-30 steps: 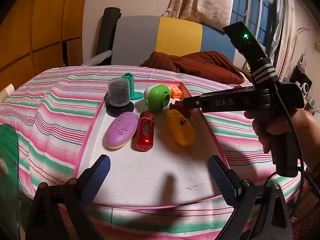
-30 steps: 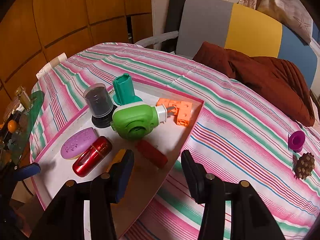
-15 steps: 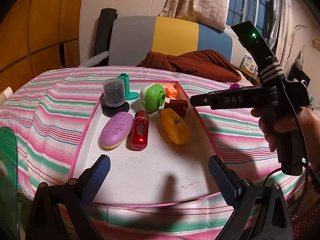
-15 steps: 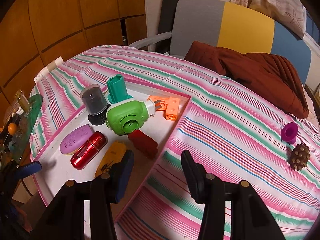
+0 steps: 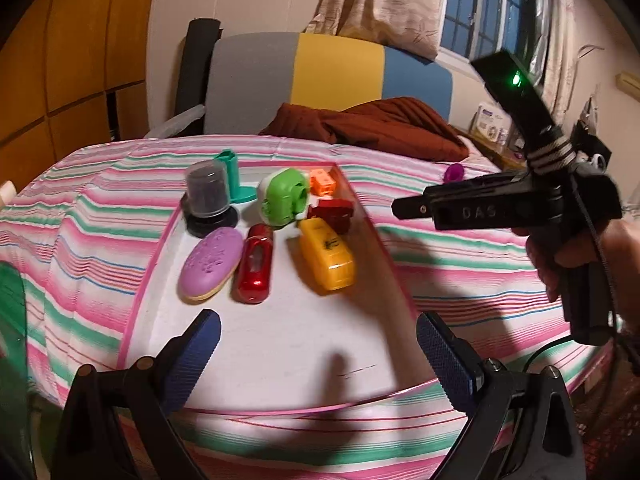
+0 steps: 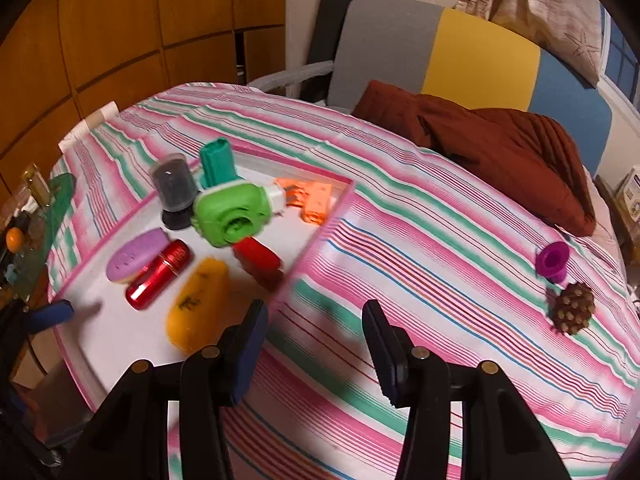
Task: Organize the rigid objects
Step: 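Move the right tool to the brown spiky ball and grasp it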
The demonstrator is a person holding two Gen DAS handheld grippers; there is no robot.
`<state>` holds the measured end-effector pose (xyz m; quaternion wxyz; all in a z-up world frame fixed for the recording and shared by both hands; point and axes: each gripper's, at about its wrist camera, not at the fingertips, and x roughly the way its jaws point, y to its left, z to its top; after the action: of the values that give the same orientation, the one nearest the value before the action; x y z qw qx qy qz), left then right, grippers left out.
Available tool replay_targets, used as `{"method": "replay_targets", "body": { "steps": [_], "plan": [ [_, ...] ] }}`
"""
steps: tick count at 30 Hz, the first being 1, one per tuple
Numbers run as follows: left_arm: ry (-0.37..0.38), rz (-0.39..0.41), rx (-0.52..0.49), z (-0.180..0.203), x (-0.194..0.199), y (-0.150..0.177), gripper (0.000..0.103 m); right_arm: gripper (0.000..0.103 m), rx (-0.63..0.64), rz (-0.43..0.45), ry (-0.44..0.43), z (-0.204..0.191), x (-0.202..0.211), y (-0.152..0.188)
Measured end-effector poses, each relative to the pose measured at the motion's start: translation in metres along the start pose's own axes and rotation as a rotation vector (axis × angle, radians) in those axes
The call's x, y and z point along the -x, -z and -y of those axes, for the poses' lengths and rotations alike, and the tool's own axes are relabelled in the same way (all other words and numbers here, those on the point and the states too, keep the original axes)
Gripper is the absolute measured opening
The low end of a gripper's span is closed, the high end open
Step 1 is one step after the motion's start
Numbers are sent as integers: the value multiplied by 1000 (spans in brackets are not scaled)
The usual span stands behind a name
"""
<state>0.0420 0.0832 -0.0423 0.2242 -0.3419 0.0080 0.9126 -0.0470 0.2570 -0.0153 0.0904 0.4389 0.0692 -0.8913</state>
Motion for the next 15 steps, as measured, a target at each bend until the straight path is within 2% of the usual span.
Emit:
{"method": "replay_targets", "body": {
  "steps": [9, 15],
  "plan": [
    [38, -9, -47, 20, -7, -9, 99, 49, -100, -33, 61, 51, 5, 17],
    [39, -6, -33, 35, -18, -28, 101, 49, -142, -53, 123, 82, 7, 28]
  ]
}}
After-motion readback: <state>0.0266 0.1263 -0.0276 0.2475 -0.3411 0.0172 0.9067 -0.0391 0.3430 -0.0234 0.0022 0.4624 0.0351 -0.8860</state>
